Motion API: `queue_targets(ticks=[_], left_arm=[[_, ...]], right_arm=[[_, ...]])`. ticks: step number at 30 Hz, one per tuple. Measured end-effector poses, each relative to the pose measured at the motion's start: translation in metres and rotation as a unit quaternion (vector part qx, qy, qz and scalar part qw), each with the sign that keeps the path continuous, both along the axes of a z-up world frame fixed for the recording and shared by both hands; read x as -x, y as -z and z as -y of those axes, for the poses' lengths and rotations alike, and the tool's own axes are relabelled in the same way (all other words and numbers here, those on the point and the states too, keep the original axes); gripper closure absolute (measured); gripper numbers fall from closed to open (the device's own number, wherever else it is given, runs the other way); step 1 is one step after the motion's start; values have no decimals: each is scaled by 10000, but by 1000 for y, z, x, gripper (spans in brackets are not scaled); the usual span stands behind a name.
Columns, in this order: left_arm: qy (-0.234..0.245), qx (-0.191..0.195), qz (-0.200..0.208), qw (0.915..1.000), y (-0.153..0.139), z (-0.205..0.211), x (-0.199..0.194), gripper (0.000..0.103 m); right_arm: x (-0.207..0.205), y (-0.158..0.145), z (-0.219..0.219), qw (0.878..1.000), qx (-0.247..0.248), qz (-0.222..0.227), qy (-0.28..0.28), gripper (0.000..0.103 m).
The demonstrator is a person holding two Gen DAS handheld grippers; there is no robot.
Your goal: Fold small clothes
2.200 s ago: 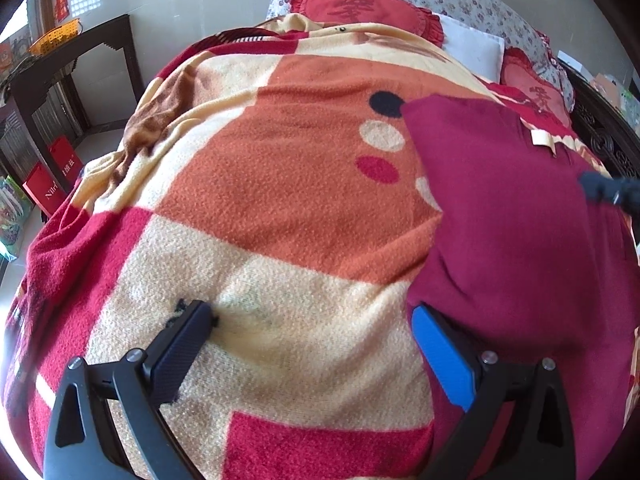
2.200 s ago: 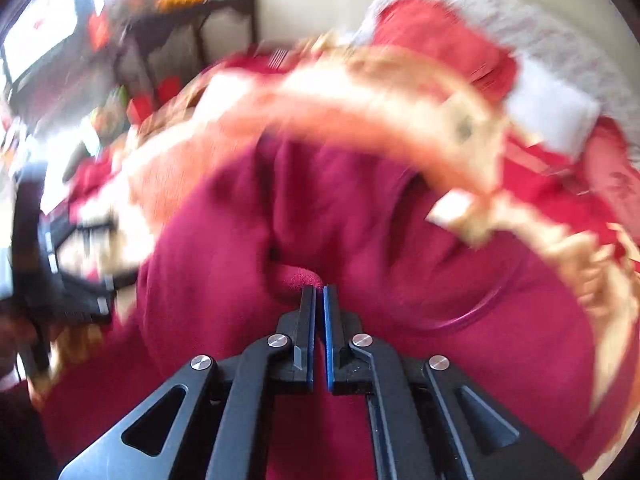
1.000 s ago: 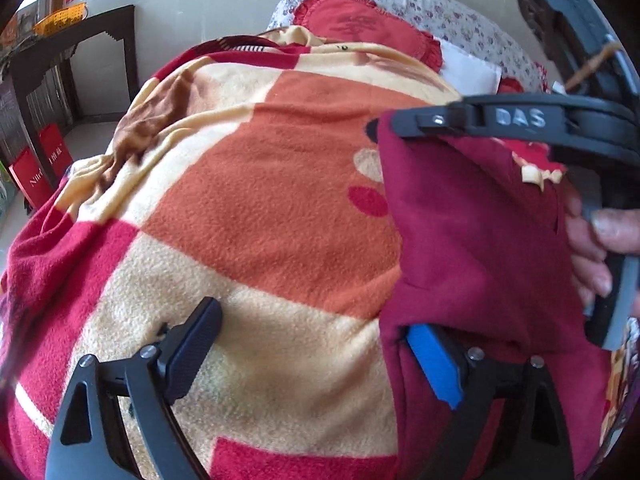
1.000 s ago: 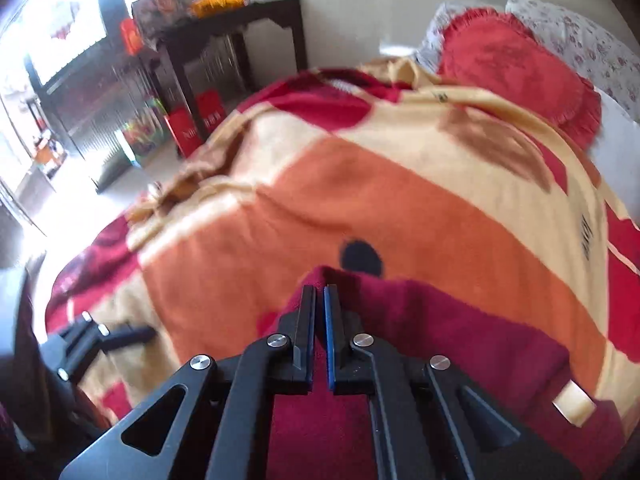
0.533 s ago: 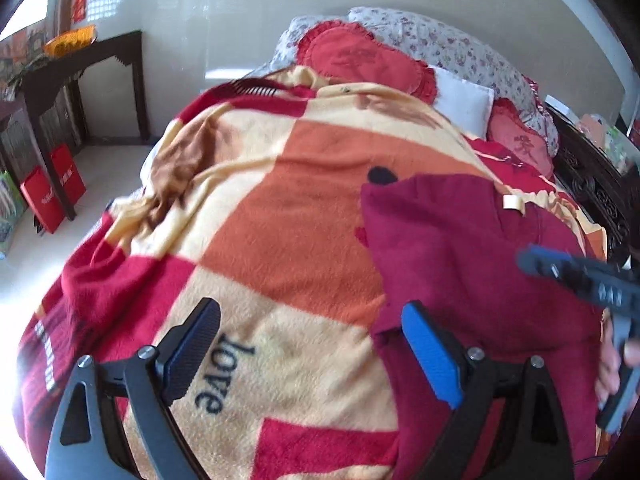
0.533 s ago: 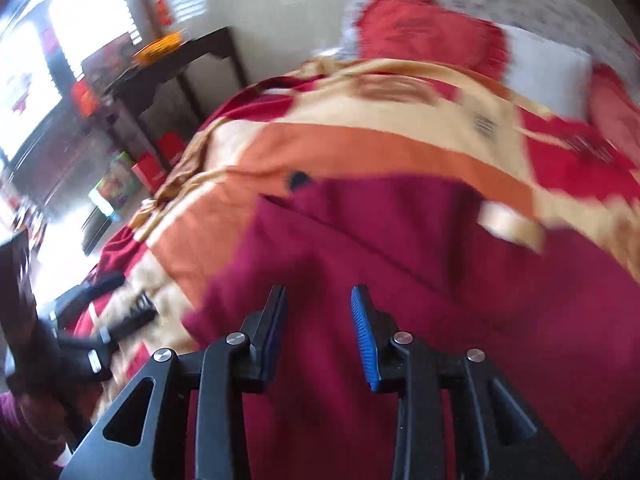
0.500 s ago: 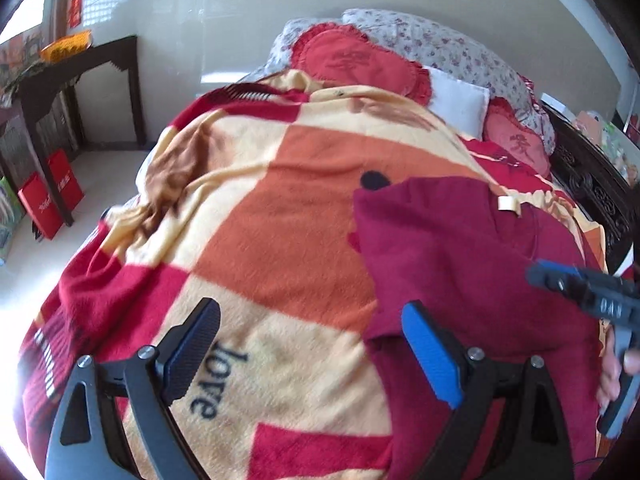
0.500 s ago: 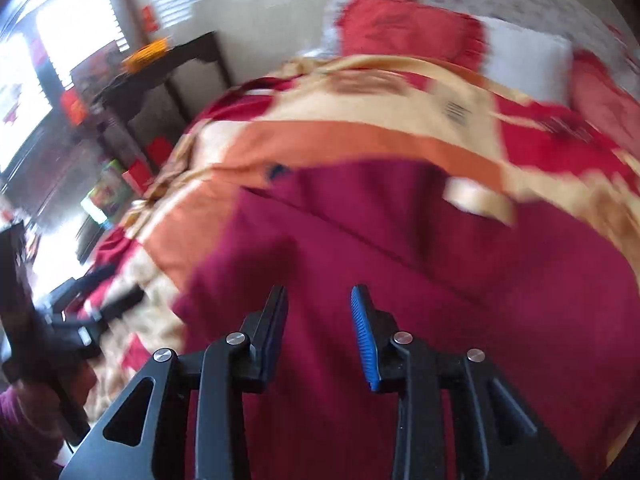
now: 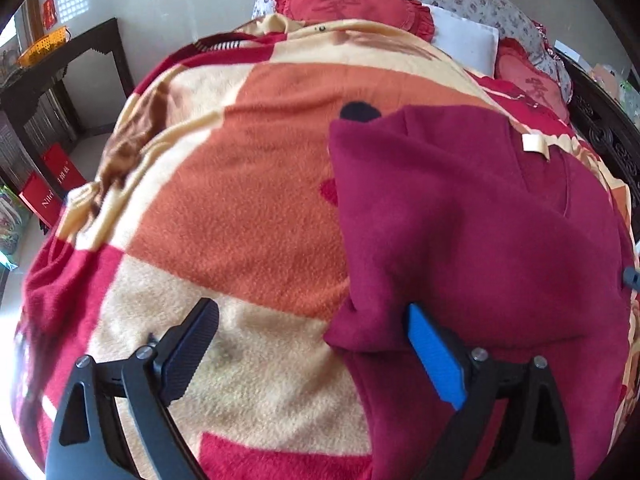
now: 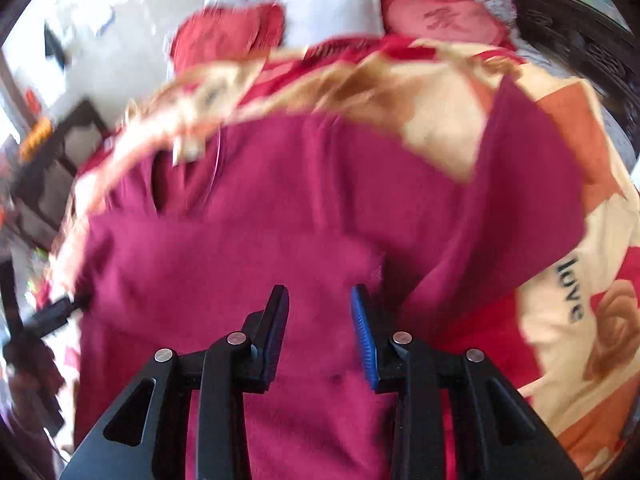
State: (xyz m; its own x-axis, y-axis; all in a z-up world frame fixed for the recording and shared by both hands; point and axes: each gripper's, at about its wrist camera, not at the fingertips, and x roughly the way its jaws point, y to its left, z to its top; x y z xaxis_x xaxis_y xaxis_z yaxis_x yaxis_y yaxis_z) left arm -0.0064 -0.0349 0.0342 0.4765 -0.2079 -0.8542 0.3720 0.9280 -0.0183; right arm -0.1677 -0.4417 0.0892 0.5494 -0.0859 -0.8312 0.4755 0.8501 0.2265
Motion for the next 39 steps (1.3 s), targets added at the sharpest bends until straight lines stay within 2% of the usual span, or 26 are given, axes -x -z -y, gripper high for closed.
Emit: queue_targets(ticks=[2, 6, 10, 14, 17, 18, 19, 20, 24, 27, 29, 30, 33, 36, 39], left_arm=[[8, 22, 157, 9999, -12, -2, 6, 6], [27, 175, 338, 9993, -32, -6, 18, 6], [112, 217, 268, 9993, -38, 0, 22, 6], [204, 61, 244, 9995, -35, 9, 24, 6], [188, 59, 167, 9997, -31, 11, 23, 6], [177, 86, 127, 9997, -30, 12, 23, 6], [176, 109, 97, 9997, -30, 12, 23, 6], [189, 128, 75, 9997, -30, 13, 24, 6], [293, 112, 183, 9993, -34, 18, 30, 6], [298, 140, 200, 9993, -37, 19, 33, 6], [263, 210, 199, 9992, -40, 18, 34, 6], [242, 249, 210, 9992, -41, 18, 35, 6], [207, 383, 230, 9988, -46, 19, 39, 6], [288, 553, 173, 9979, -50, 25, 43, 6], [428, 705, 90, 9966, -54, 37, 48, 6]], right_arm=[[1, -11, 19, 9995, 85, 34, 310, 86], [-7, -21, 83, 9930, 259, -45, 1151, 81], [-28, -11, 136, 9854, -12, -109, 1702, 81], [-43, 13, 160, 9830, -438, -239, 1769, 80], [-46, 18, 155, 9860, -229, -236, 1636, 80], [-47, 16, 152, 9876, -64, -249, 1546, 83], [-47, 17, 150, 9880, 53, -294, 1513, 96], [-46, 16, 150, 9879, 167, -328, 1507, 103], [-27, -5, 144, 9903, 90, 102, 1385, 103], [-7, -38, 123, 9931, -85, 667, 958, 103], [1, -61, 102, 9946, -58, 871, 563, 103], [10, -76, 82, 9941, -42, 1057, 220, 103], [31, -96, 30, 9883, -82, 1383, -645, 103], [48, -84, -27, 9820, -61, 1209, -1452, 103], [52, -37, -69, 9778, -358, 526, -1997, 103]])
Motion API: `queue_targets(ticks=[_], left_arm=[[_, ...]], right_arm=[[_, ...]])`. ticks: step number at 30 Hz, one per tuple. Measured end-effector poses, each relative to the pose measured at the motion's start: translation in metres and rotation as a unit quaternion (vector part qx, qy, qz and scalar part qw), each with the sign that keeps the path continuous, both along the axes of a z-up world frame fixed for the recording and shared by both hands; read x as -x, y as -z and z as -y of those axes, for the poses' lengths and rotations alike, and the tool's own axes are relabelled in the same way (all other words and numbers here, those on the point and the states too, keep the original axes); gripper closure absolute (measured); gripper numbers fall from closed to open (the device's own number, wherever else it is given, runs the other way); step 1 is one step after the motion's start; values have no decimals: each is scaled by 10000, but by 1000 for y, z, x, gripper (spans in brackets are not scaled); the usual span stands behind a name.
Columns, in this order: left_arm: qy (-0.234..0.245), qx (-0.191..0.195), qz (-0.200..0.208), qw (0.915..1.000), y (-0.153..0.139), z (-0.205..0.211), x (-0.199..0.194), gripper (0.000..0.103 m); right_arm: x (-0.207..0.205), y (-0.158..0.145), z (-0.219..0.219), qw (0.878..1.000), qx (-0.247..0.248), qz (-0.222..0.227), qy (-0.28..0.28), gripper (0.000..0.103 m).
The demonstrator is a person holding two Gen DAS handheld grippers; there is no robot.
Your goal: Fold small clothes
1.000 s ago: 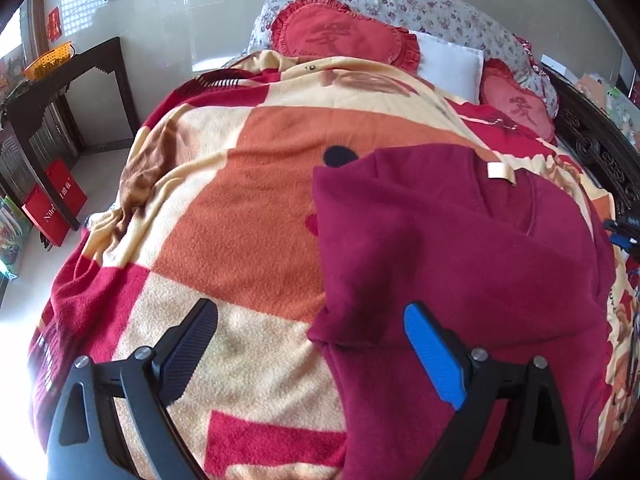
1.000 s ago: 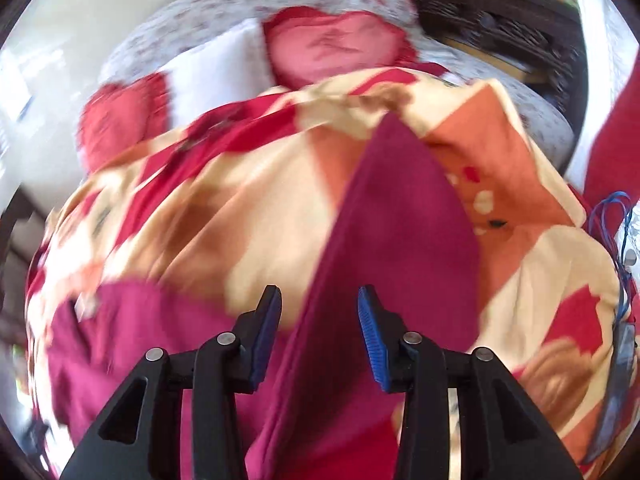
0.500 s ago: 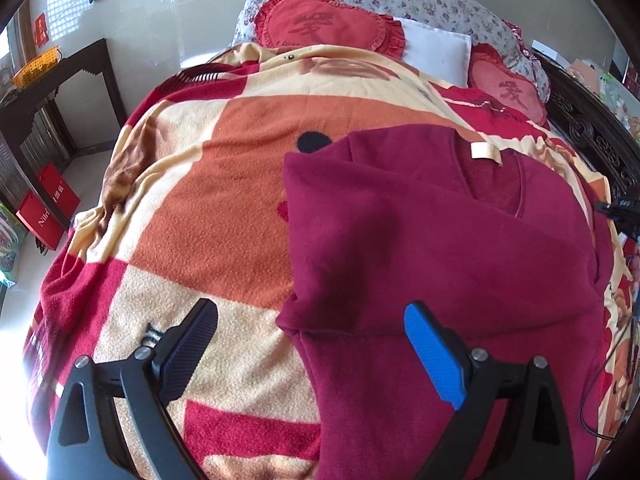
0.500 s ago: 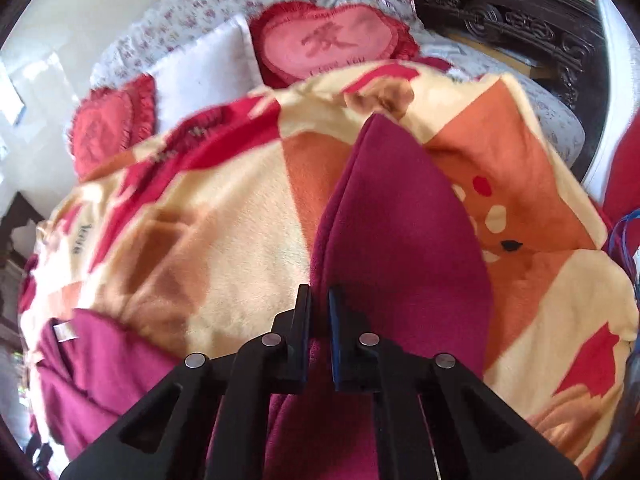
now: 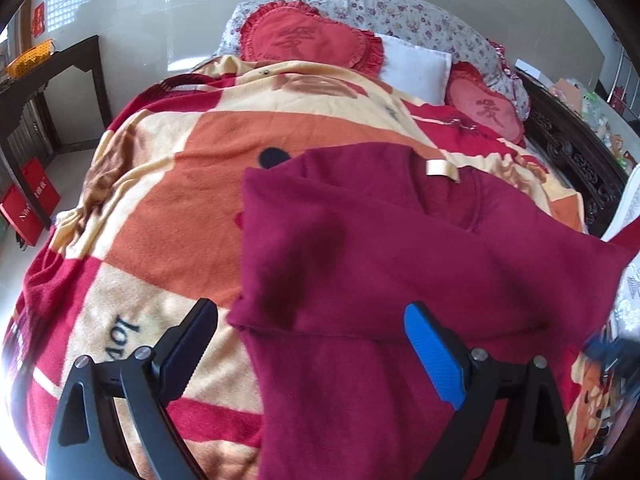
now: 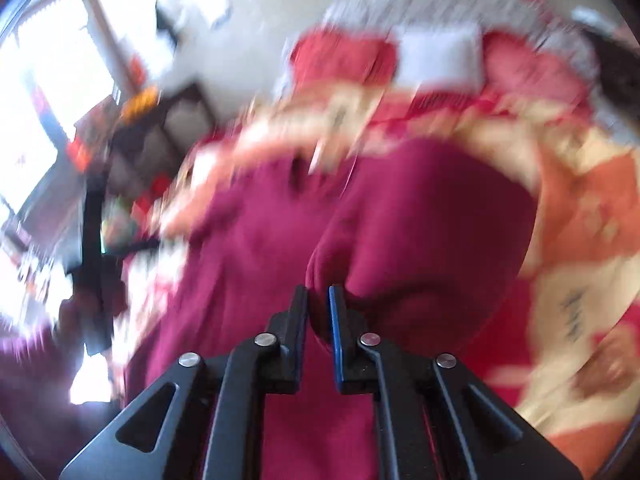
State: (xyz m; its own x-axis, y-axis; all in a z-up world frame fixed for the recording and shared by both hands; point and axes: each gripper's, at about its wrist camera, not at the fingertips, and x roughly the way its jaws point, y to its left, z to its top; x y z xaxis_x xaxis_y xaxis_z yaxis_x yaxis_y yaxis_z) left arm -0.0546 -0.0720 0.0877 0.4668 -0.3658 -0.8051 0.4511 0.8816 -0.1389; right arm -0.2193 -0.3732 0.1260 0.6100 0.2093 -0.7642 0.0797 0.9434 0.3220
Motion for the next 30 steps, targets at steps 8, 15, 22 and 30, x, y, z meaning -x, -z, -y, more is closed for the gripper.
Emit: queue_targets(ticks=[8, 15, 22, 30], left_arm=[[708, 222, -416, 9964, 6, 57, 6, 6], [752, 593, -640, 9933, 24, 121, -2, 11], [1272, 127, -641, 9897, 38, 186, 11, 63], [915, 718, -70, 9932, -20, 137, 15, 92]], right_arm=[[25, 41, -12, 9981, -250, -348, 454, 87], [38, 34, 3, 9960, -544, -116, 702, 86], [53, 40, 20, 9901, -969, -12, 1019, 86], [59, 27, 30, 9883, -966, 213, 1158, 85]])
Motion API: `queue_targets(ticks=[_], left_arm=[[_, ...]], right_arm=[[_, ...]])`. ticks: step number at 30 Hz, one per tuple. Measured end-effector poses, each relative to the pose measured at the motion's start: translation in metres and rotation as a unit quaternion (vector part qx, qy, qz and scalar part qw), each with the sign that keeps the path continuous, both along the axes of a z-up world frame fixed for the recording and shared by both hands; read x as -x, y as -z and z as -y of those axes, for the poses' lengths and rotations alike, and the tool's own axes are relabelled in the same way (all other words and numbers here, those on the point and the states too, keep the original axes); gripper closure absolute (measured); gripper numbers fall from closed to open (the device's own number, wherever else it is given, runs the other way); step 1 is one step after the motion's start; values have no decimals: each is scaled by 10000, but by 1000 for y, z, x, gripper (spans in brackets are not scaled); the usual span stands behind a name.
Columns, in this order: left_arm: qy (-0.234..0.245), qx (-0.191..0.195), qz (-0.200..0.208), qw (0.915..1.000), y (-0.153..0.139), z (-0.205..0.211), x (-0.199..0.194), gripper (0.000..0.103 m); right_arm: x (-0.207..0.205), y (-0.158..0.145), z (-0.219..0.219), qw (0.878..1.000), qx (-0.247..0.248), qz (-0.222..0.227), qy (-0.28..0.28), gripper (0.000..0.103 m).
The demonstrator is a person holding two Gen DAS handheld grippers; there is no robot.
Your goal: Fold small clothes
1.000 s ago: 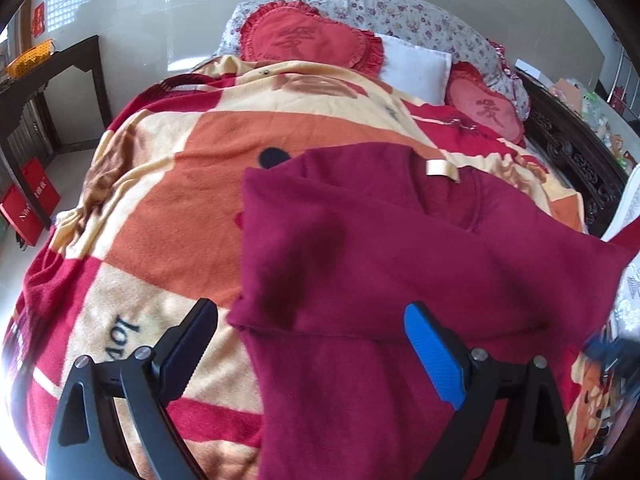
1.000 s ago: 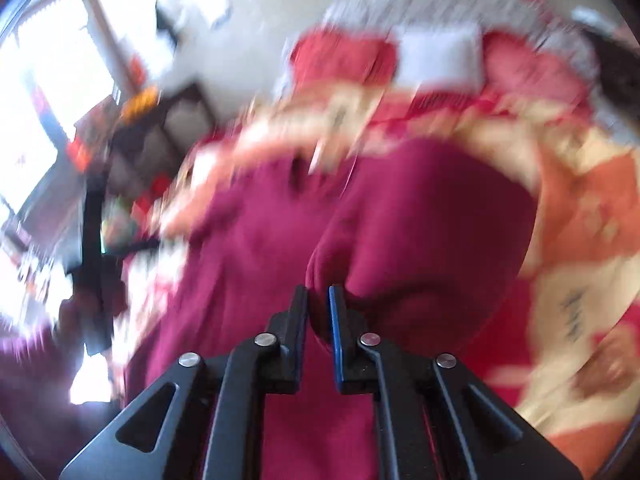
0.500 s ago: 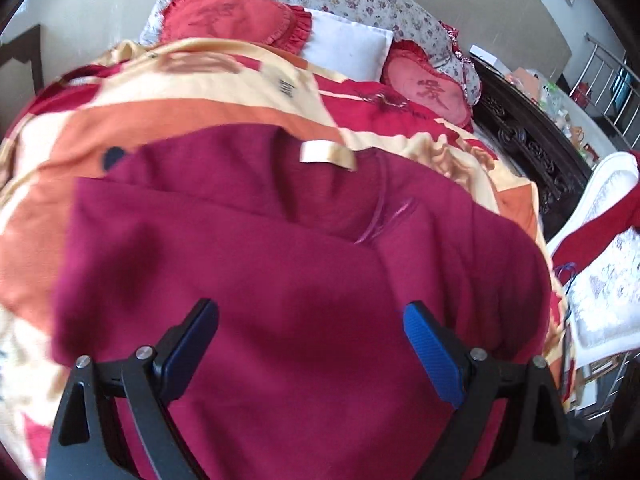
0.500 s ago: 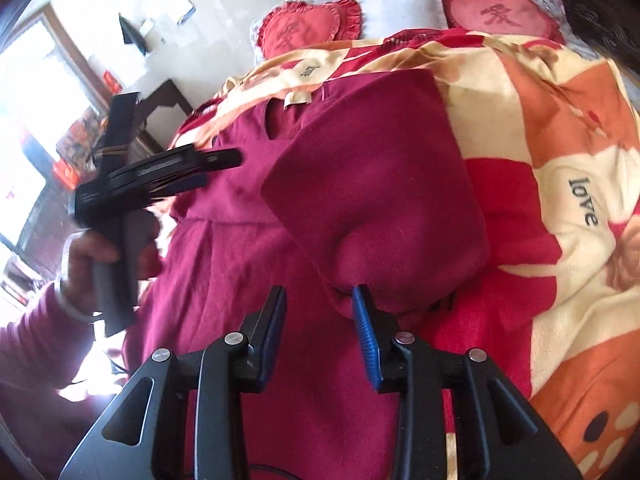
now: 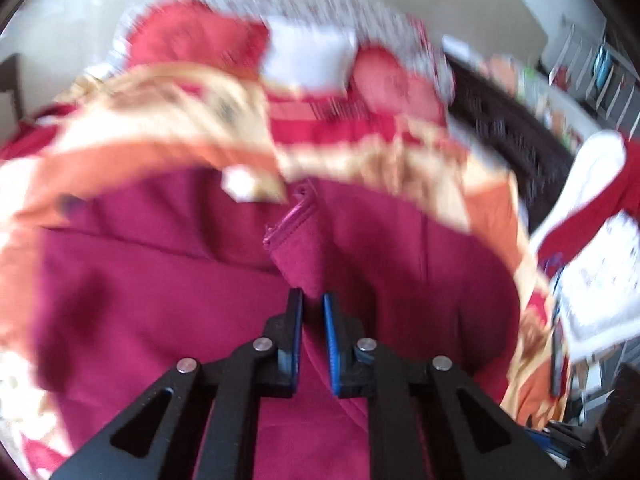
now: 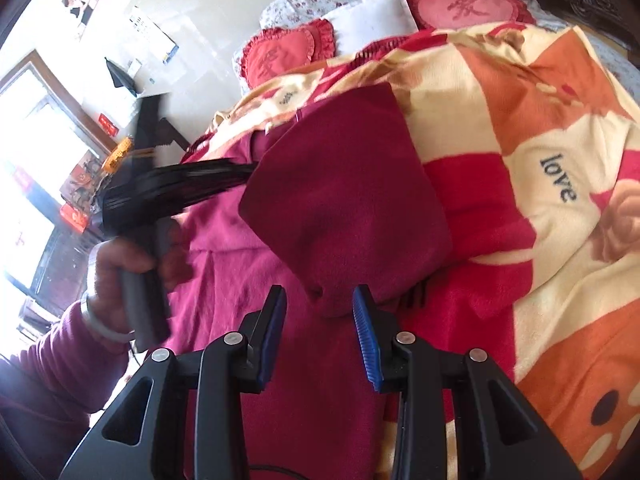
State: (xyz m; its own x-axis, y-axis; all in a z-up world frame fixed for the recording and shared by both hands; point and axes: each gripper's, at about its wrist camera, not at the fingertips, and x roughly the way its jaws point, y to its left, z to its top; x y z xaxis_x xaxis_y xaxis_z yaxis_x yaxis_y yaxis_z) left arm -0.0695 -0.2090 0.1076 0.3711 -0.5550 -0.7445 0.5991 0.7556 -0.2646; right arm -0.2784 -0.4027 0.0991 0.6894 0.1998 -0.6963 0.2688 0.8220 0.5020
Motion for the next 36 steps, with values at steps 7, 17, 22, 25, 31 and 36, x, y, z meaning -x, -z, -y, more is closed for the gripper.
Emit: queue_targets(ticks=[7, 17, 22, 25, 31, 36], left_arm=[[-960, -398, 89, 9945, 2, -93, -29, 87], [-1086, -225, -317, 9933, 25, -132, -29, 47], [-1376, -145, -191, 9902, 10, -148, -34, 33], [-1484, -432, -11, 9880, 7, -157, -34, 32], [-1480, -689, -220, 9863, 29, -151, -43, 31], [-1294, -779, -131, 9884, 37, -134, -40, 31]], right_arm=[[-10, 0, 5, 9997, 147, -12, 177, 80], [-43, 12, 25, 9959, 461, -440, 649, 73], [-77, 33, 42, 9938, 434, -836, 586, 95], [-70, 17, 40, 9942, 714, -621, 517, 103], [-56, 31, 59, 9825, 1106, -1209, 891, 103], [-42, -4, 64, 9886, 892, -359, 1158, 77]])
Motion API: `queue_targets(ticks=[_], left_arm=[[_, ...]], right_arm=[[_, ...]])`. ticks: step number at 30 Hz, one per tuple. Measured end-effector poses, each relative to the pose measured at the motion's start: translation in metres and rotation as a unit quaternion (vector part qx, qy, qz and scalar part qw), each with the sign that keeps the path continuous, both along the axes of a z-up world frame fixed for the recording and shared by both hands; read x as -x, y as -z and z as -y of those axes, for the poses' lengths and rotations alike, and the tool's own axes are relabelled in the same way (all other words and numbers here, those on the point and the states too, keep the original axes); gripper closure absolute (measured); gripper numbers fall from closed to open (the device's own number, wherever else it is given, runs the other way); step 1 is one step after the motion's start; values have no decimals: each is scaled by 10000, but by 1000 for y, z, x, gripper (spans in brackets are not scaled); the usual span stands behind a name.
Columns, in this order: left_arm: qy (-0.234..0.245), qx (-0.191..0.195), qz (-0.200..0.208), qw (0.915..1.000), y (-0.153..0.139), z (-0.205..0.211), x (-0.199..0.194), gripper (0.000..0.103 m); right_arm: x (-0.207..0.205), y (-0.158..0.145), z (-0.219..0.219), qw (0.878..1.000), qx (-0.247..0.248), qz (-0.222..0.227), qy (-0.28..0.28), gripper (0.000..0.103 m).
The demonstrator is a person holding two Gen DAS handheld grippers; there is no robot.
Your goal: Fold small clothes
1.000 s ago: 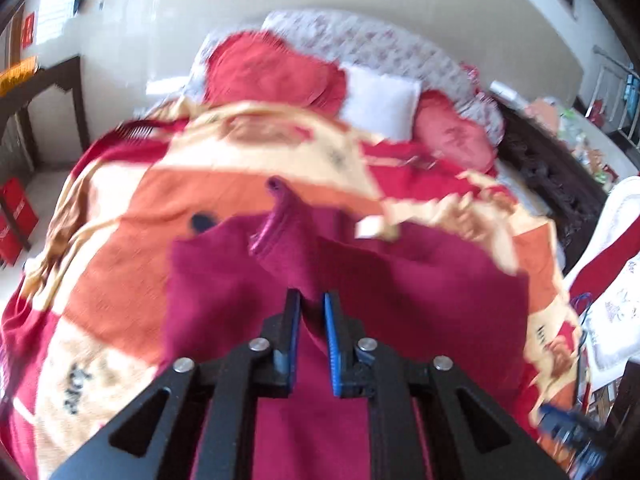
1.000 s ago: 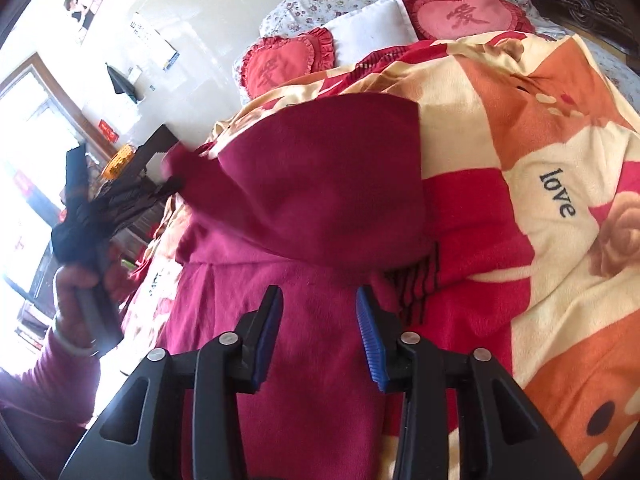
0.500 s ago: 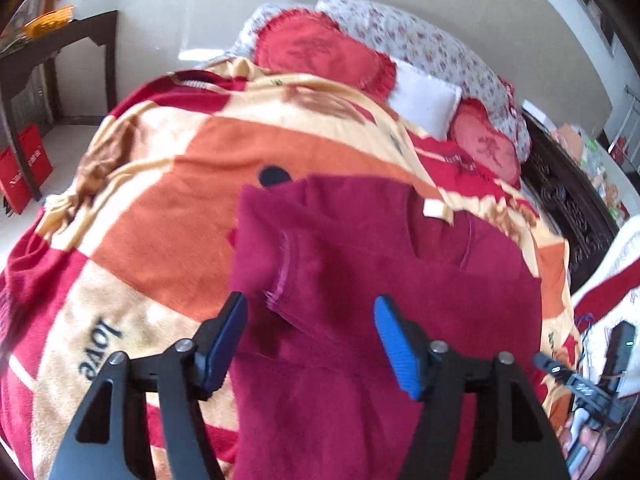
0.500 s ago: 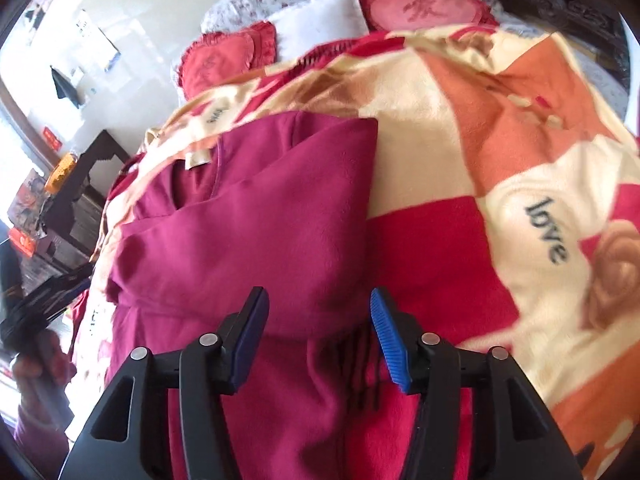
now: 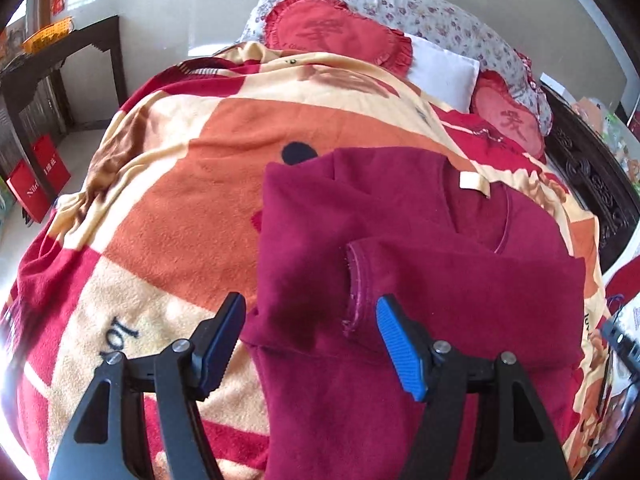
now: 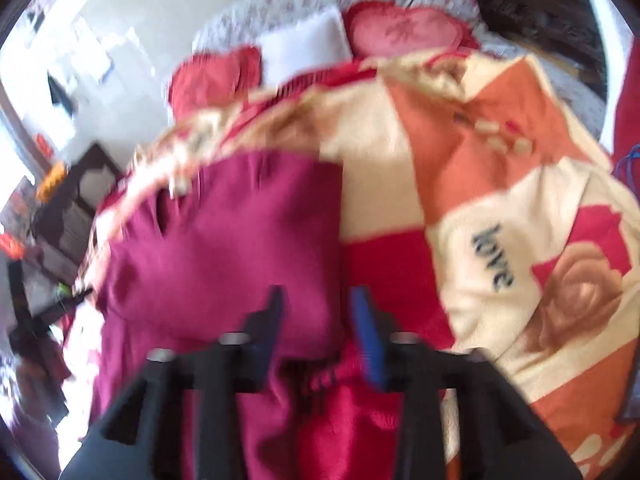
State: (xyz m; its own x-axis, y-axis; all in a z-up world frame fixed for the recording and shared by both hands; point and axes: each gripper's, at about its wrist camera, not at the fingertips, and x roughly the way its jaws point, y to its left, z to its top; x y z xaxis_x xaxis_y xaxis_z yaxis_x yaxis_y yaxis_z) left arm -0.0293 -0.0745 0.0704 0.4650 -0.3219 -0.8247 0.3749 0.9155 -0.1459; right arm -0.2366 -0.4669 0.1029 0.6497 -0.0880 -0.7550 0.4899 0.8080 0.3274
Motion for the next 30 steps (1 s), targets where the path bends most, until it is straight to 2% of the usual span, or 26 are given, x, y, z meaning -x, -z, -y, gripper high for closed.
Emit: queue_targets(ticks=[4, 7, 9, 11, 12, 14, 15, 19, 21, 24, 25, 28, 30], left_arm=[[136, -139, 57, 9998, 7, 18, 0, 31], [189, -526, 116, 9984, 20, 34, -4, 31], [228, -773, 108, 9967, 30, 41, -8, 29], [271, -913, 134, 9954, 36, 46, -9, 27], [273, -924, 156, 9952, 37, 46, -9, 25], [293, -948, 181, 9949, 38, 47, -9, 23], [299, -947, 186, 9949, 38, 47, -10, 22], [299, -964, 218, 9947, 39, 49, -10, 19], [309, -975, 221, 9945, 39, 49, -10, 19], [387, -1014, 158, 9940, 36, 48, -9, 19], [442, -1053, 139, 9934, 32, 47, -8, 19], [522, -1073, 261, 9925, 17, 35, 0, 19], [531, -1043, 289, 9927, 7, 20, 4, 19]], right_arm=[[-30, -8, 0, 9998, 32, 63, -176, 78], [-62, -1, -5, 9983, 0, 145, -558, 85], [-86, 13, -2, 9983, 200, -108, -540, 87], [-102, 33, 13, 9957, 685, -599, -186, 88], [-103, 38, 19, 9960, 610, -646, -110, 93], [-95, 38, 33, 9990, 136, -415, 54, 93], [-89, 32, 33, 9993, 60, -352, 82, 93], [-57, 12, 8, 9992, 76, -292, -249, 93], [-44, 20, -10, 9975, 24, -498, -494, 93], [-37, 48, -18, 9930, 280, -1037, -497, 92], [-33, 50, -13, 9933, 245, -1064, -381, 87], [-7, 32, 1, 9982, -392, -461, 47, 87], [10, 23, 3, 9984, -500, -193, 166, 85]])
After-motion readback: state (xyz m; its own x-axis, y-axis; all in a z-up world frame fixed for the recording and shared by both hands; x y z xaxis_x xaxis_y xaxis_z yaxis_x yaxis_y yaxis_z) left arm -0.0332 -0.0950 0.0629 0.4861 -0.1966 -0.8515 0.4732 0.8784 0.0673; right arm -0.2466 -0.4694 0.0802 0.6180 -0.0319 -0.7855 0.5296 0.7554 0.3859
